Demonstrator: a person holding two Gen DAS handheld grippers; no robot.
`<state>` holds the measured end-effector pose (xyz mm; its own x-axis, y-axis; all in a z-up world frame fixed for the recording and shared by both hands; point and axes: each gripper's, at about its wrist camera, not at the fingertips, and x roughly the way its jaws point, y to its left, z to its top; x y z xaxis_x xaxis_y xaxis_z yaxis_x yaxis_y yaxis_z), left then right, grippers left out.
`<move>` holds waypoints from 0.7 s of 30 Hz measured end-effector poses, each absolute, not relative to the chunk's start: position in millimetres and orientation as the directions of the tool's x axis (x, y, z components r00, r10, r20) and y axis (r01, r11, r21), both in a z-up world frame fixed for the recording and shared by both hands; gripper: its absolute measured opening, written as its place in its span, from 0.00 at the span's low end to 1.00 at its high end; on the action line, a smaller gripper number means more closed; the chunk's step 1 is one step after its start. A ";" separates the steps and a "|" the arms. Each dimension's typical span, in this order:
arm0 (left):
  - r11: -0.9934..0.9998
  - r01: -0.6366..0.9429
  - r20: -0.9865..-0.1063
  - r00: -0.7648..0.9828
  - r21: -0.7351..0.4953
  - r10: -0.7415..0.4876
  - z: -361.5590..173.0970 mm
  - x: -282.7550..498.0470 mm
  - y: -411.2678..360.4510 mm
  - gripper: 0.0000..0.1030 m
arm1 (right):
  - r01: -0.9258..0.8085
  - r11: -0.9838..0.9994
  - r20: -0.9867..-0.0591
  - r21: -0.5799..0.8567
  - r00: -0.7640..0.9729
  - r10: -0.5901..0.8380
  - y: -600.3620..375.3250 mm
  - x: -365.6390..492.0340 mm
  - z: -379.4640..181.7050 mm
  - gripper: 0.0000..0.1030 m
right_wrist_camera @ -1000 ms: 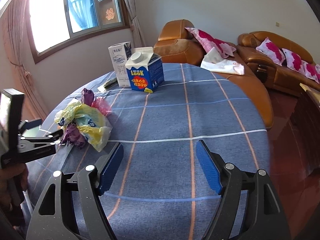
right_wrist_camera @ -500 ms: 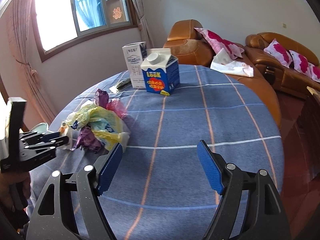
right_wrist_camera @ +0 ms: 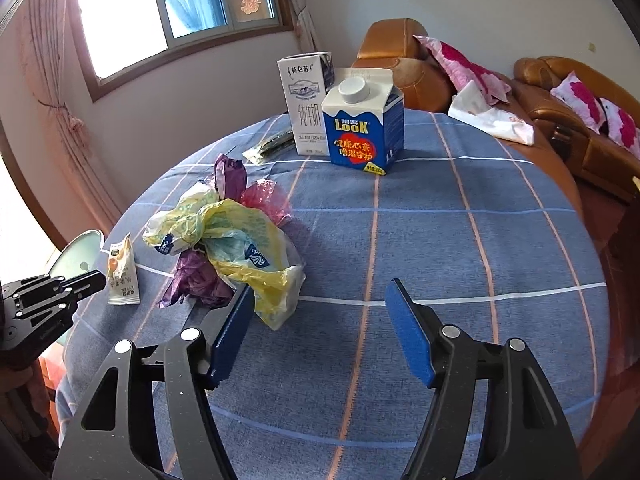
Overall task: Collect trash
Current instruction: 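Move the left tool to the white paper snack bag and grasp it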
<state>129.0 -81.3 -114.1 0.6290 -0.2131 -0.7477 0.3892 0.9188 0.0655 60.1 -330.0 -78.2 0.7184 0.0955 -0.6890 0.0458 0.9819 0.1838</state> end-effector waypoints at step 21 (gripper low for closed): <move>0.927 0.362 -0.763 0.624 0.093 -0.167 -121.0 144.7 -102.3 0.30 | 0.048 0.973 -0.689 0.228 0.714 0.126 -336.4 62.0 -81.2 0.66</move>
